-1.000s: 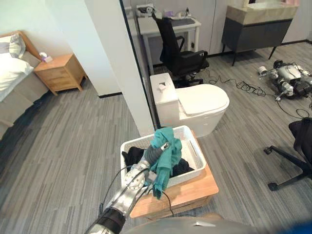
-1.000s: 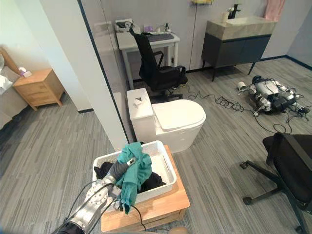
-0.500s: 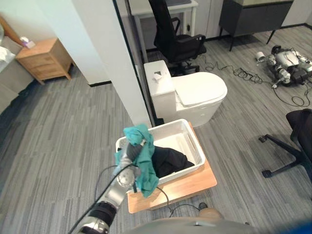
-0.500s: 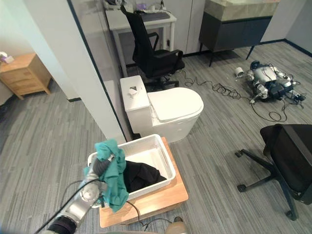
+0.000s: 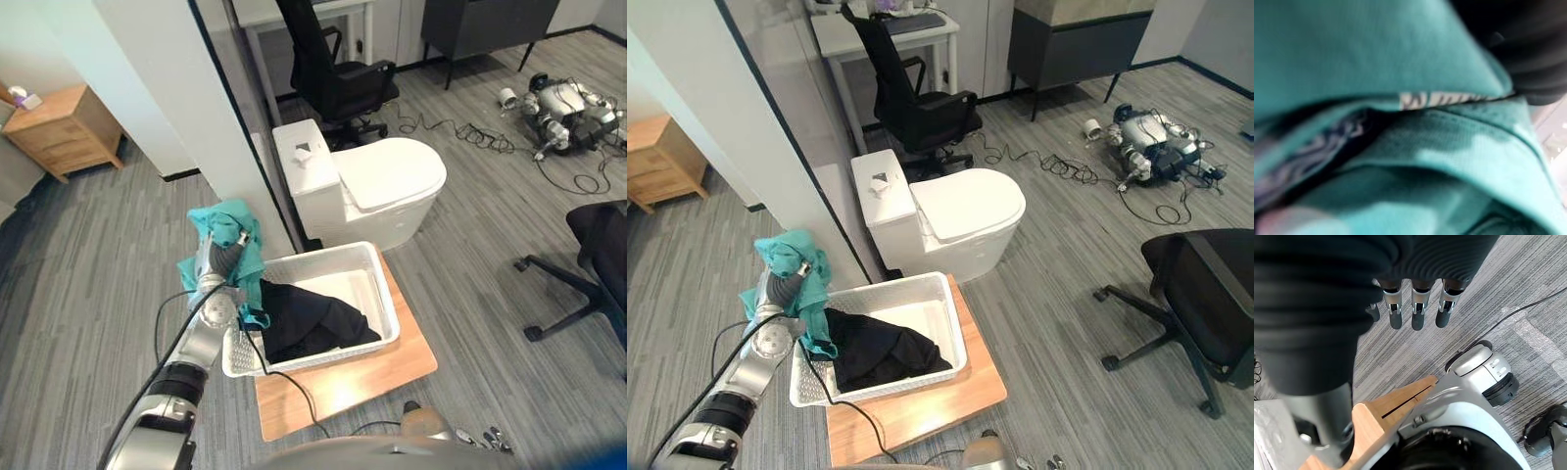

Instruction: Tidy the bed and pick cloth on bed and put in laundry

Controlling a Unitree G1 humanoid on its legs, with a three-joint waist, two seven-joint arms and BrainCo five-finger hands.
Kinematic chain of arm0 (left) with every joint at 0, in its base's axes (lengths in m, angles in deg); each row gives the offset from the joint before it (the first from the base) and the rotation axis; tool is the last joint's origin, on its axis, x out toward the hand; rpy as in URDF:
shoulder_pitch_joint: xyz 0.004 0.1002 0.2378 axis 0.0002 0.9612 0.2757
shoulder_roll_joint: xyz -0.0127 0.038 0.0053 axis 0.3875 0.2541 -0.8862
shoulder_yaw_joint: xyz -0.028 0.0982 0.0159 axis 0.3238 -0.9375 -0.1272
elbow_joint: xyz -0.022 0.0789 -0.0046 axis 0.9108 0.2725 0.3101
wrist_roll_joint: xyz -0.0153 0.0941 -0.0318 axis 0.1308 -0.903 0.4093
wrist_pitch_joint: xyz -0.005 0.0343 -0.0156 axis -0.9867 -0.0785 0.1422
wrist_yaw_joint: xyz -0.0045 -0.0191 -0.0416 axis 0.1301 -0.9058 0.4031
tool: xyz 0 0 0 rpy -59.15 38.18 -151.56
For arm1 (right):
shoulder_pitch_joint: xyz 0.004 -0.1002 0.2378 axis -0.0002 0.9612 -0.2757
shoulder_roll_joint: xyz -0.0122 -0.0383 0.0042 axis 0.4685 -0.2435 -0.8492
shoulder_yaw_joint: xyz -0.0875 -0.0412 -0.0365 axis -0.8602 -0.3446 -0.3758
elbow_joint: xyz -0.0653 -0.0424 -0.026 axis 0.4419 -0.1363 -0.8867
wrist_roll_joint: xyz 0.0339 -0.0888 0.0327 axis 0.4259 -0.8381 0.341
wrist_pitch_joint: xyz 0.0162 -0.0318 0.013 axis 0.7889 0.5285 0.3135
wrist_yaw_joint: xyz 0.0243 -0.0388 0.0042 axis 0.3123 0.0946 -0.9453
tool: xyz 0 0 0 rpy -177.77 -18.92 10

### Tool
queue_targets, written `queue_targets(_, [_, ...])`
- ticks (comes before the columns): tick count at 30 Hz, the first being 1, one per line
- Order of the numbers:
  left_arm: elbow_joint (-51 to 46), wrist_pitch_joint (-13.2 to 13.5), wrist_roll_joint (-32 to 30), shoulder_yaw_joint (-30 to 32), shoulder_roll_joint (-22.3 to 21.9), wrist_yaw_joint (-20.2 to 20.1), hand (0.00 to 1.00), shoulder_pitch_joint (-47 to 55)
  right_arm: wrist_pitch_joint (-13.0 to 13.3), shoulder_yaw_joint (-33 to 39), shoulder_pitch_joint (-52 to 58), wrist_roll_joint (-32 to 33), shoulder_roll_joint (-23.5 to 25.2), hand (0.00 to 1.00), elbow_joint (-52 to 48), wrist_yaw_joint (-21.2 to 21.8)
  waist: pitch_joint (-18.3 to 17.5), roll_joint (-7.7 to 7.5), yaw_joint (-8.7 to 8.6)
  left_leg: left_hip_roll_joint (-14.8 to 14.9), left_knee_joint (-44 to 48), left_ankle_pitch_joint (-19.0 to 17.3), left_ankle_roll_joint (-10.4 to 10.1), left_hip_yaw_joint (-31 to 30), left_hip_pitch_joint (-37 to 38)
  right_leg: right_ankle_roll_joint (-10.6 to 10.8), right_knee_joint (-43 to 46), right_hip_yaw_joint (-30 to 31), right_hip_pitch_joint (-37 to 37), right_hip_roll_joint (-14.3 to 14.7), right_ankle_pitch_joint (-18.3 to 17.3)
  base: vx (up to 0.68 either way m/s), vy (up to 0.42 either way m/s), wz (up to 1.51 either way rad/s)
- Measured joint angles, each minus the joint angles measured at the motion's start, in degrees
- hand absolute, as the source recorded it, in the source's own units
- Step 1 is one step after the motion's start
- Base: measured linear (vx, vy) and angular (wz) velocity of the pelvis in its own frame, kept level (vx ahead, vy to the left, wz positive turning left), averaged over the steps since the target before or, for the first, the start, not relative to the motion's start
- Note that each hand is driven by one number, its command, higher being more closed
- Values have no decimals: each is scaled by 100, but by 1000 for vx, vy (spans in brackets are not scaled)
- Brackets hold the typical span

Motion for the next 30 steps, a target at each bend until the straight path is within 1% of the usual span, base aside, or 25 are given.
queue_targets(1, [3,-11,0,-7,-3,-87,100,1,-3,-2,-2,4,-7,0,-14,8,52,-34,-18,-42,17,15,-21,-1,-75,57,33,30,-88,-33,-135,-158,-97,-2])
queue_targets(3, [6,-8,-8,-49,-9,-180,100,17,-11,12,2,15,-23,0,-27,8,142,6,-62,-29,6,82,-39,-6,-110,51,95,41,-158,6,-139,-118,-88,-2])
queue_targets(5, [5,70,-16,-48,-8,-184,100,17,-11,9,2,75,-11,0,-32,15,199,35,-93,44,-8,124,-75,25,-93,29,126,42,-187,77,-150,-63,-88,-9])
queue_targets(8, [6,230,-29,-92,-9,-184,100,17,-11,18,0,178,-18,0,-63,26,206,39,-97,91,-28,151,-89,78,-96,15,153,53,-238,130,-145,-13,-55,-10])
queue_targets(12, [12,280,-178,-168,-44,-180,100,17,-10,24,-10,178,-5,0,-68,45,240,44,-118,91,-25,142,-82,137,-125,28,161,128,-299,147,-125,25,-5,-6])
queue_targets(13, [13,279,-205,-172,-51,-177,0,15,-10,24,-15,178,-5,0,-69,50,246,55,-122,87,-18,138,-79,139,-158,30,161,135,-326,143,-121,40,12,-4])
queue_targets(16, [103,214,-248,-200,-71,-153,0,-18,0,24,-42,187,-8,0,-75,82,407,79,-202,89,54,88,-59,144,-208,33,158,141,-342,130,-117,39,13,-1])
queue_targets(17, [224,131,-235,-200,-73,-146,0,-43,2,24,-75,202,-13,0,-77,86,425,91,-230,109,124,47,-50,153,-267,32,162,145,-381,133,-114,46,2,-7])
queue_targets(20, [507,-155,-119,-199,-117,-178,0,-181,2,-4,-124,233,-9,0,-167,88,464,117,-233,194,290,-41,-44,226,-359,-4,224,164,-476,176,-64,38,-8,-10])
queue_targets(21, [529,-199,-83,-199,-117,-182,0,-202,2,-19,-126,234,-10,0,-184,88,465,120,-232,211,303,-54,-55,235,-365,-5,242,165,-490,184,-64,28,-8,-8])
queue_targets(22, [582,-238,98,-193,-117,-191,0,-240,2,-62,-126,243,-19,0,-211,87,467,122,-231,251,361,-85,-63,278,-373,-17,273,181,-502,187,-56,32,1,-9])
queue_targets(24, [639,-257,283,-180,-120,-243,0,-264,2,-95,-127,244,-21,0,-275,88,475,134,-227,276,418,-108,-52,293,-369,-17,304,210,-503,200,-56,21,2,-6])
queue_targets(26, [639,-246,329,-153,-132,-420,0,-278,3,-95,-126,249,-30,0,-348,88,517,185,-224,333,487,-143,-56,307,-368,-18,356,231,-503,200,-56,0,0,0])
queue_targets(30, [638,-216,499,-74,-132,-652,0,-278,5,-95,-125,248,-28,0,-401,86,528,201,-204,364,626,-205,-76,317,-374,-25,400,274,-498,198,-62,-53,-8,-5])
